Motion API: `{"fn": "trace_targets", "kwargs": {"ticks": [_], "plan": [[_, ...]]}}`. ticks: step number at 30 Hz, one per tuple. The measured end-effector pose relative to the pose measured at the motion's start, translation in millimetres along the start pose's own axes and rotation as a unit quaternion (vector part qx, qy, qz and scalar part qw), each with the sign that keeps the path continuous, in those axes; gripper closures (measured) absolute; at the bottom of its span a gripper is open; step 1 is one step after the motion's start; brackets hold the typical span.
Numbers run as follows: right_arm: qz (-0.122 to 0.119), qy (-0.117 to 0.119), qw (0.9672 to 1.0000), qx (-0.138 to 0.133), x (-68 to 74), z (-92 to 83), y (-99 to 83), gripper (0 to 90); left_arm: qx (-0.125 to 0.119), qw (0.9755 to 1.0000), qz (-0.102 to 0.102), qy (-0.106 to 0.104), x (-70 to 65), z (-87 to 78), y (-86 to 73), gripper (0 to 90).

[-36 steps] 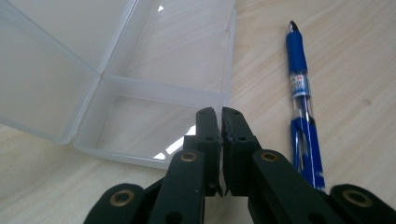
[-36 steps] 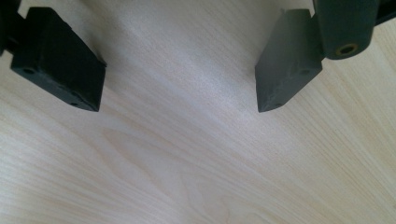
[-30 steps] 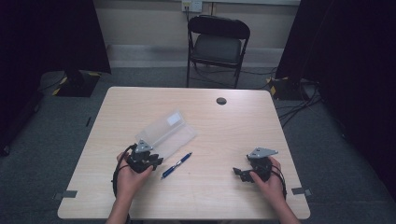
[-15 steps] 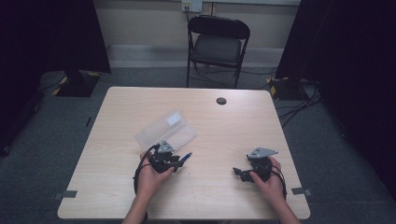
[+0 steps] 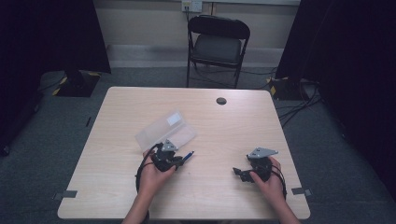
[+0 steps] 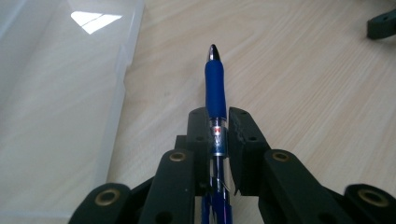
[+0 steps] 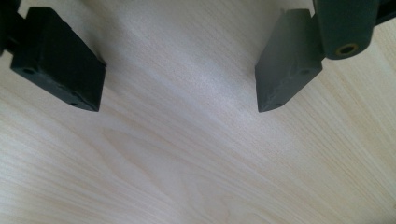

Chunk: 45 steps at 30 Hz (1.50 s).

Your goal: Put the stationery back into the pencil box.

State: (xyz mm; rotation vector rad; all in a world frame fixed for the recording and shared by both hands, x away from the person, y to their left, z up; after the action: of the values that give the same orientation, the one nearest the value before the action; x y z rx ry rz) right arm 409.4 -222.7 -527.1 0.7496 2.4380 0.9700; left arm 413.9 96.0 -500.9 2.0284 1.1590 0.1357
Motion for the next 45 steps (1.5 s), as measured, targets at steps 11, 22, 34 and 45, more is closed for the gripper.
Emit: {"fn": "trace_targets", "kwargs": {"ticks": [11, 22, 34, 45], "plan": [[0.000, 0.000, 1.0000, 0.000, 0.0, 0.0, 0.0, 15.6, -0.015, 0.9998, -0.008, 0.002, 11.4, -13.5, 43.2, 79.7], [0.000, 0.000, 1.0000, 0.000, 0.0, 0.0, 0.0, 15.6, -0.013, 0.9997, -0.013, 0.018, 31.4, -6.9, 54.8, 79.7], [-0.001, 0.001, 1.0000, -0.001, -0.3, -0.1, -0.1, 15.5, 0.000, 0.9992, -0.002, 0.041, 47.8, 17.2, 64.7, 79.7], [-0.002, 0.003, 1.0000, -0.001, -0.3, -0.1, -0.2, 15.5, 0.012, 0.9983, 0.001, 0.057, 58.8, 22.9, 58.4, 79.7]]}}
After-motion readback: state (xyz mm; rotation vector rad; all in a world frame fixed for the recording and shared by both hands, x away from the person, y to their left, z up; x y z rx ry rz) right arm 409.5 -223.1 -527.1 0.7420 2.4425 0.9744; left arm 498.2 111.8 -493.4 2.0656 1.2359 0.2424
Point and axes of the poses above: each handheld gripper's, and its own axes: z roughly forward along the jaws, y roughly out of its top, x roughly to its left, the point moved 4 cm from there along z, roughly forward along the jaws, and after that the axes turned 13 degrees about -z, right-handed, at the moved point
